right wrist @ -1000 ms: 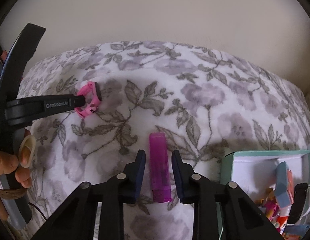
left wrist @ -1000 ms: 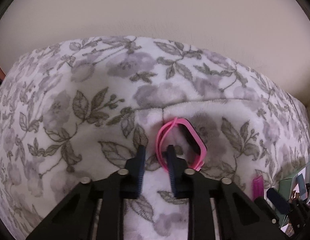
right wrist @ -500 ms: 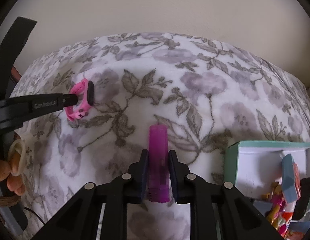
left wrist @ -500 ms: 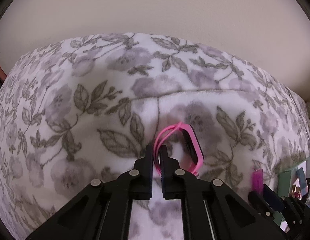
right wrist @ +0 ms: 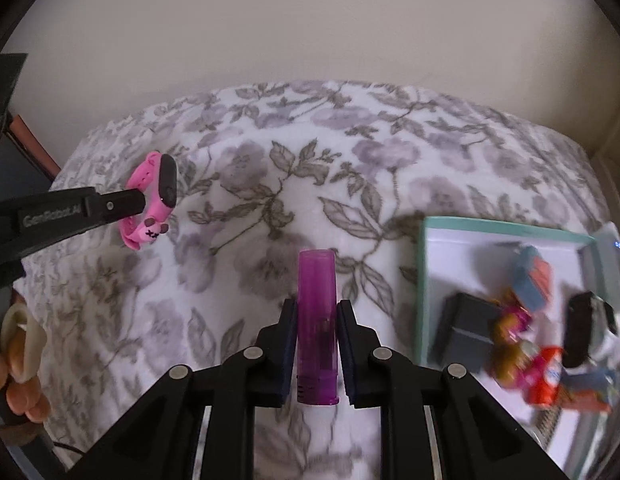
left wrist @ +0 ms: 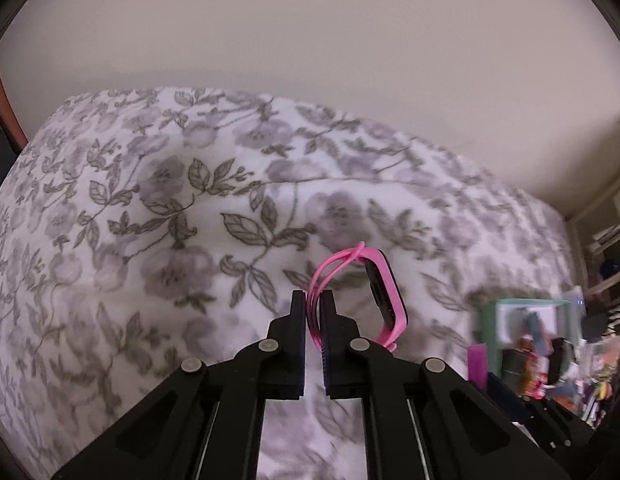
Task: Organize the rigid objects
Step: 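Carry the pink band and purple lighter over the tray with both tools, then open both tools to release the band and lighter in the tray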
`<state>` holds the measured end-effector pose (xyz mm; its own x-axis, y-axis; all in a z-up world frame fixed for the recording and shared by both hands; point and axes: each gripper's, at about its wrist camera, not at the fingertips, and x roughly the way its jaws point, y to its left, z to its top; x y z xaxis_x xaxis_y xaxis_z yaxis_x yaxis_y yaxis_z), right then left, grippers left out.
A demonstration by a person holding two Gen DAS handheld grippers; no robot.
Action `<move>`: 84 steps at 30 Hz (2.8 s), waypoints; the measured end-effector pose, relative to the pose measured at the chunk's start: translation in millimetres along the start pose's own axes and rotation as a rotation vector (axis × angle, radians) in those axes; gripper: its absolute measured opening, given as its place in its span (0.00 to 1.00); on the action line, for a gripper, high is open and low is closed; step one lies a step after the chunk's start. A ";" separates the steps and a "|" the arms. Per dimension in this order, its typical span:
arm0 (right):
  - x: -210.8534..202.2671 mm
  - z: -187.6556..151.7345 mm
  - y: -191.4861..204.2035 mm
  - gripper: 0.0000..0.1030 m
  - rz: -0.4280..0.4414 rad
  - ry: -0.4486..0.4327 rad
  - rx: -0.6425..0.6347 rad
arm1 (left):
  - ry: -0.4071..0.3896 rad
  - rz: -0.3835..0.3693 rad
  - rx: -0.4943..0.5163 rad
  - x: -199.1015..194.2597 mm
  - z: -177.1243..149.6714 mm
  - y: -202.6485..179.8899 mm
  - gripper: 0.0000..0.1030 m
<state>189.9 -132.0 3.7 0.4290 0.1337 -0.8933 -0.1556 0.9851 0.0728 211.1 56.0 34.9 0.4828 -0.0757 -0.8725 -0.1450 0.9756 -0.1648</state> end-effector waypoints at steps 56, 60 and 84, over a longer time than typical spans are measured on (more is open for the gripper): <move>-100.4 -127.6 -193.8 0.20 -0.214 0.038 0.427 | 0.095 -0.195 0.317 -50.8 -201.9 -182.8 0.06; -88.2 -129.9 -196.6 0.20 -0.213 0.078 0.437 | 0.114 -0.156 0.364 -39.0 -210.7 -190.6 0.07; -64.8 -138.1 -196.5 0.25 -0.234 0.167 0.428 | 0.178 -0.148 0.332 -19.7 -212.3 -187.3 0.28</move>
<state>69.8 -349.2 -13.9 0.2551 -0.0798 -0.9636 0.3205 0.9472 0.0064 45.3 -169.0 -14.8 0.3163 -0.2262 -0.9213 0.2160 0.9628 -0.1622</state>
